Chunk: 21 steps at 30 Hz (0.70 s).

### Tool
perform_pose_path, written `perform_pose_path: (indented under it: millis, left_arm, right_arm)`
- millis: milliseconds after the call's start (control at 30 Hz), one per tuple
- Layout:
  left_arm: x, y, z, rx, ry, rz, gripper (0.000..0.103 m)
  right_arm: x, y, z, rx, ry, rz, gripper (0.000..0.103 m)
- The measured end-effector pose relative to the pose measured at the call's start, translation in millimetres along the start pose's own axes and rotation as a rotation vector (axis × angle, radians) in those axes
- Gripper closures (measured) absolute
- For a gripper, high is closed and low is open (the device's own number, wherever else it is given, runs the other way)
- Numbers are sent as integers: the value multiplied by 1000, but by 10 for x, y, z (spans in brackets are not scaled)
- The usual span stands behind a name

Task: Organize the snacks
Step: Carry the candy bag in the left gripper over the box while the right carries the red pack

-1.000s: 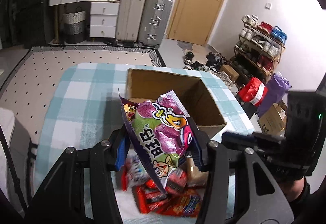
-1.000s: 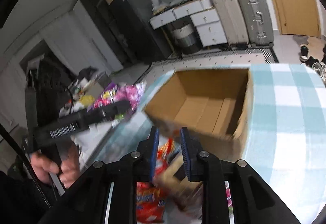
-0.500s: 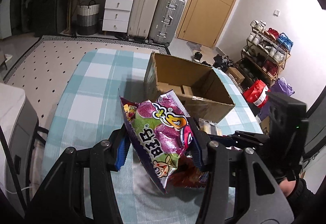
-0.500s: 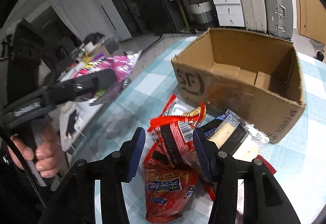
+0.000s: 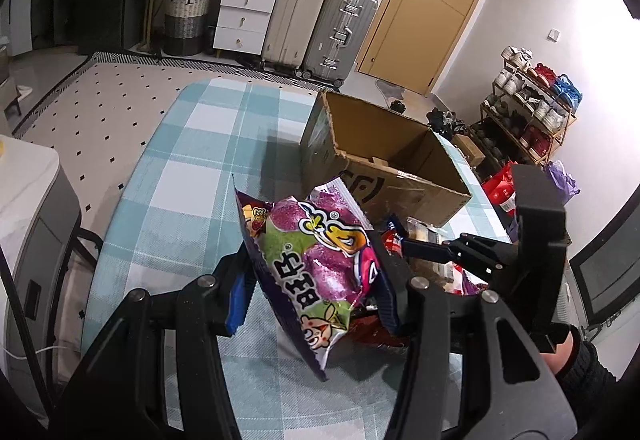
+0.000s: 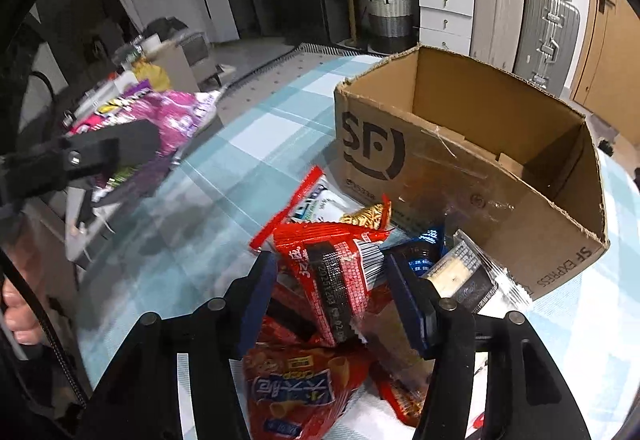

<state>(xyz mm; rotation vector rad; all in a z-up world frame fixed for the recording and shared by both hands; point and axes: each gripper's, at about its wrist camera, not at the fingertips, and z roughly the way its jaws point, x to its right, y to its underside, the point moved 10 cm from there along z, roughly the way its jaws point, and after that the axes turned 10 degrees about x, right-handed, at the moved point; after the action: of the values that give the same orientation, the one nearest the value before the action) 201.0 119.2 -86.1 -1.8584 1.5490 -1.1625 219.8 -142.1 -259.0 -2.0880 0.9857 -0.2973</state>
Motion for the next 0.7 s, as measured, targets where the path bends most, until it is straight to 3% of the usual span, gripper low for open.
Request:
perform_pose_path:
  millis: [167, 233, 300, 467, 533, 700]
  left_arm:
    - [-36, 34, -26, -4, -6, -10, 55]
    - [-59, 47, -28, -6, -6, -16, 55]
    - [-74, 58, -35, -7, -8, -22, 55]
    - [-103, 74, -53, -7, -12, -26, 55]
    - [-97, 72, -53, -6, -7, -25, 55]
    - [-11, 60, -67, -3, 9, -15, 55]
  right_arm:
    - [36, 37, 113, -14, 17, -7, 43]
    - [52, 63, 153, -24, 16, 2, 48]
    - [70, 97, 174, -33, -6, 31, 61]
    - [81, 114, 44, 6, -57, 86, 65]
    - [84, 82, -36, 37, -64, 100, 79]
    - [139, 76, -184, 56, -81, 139, 79]
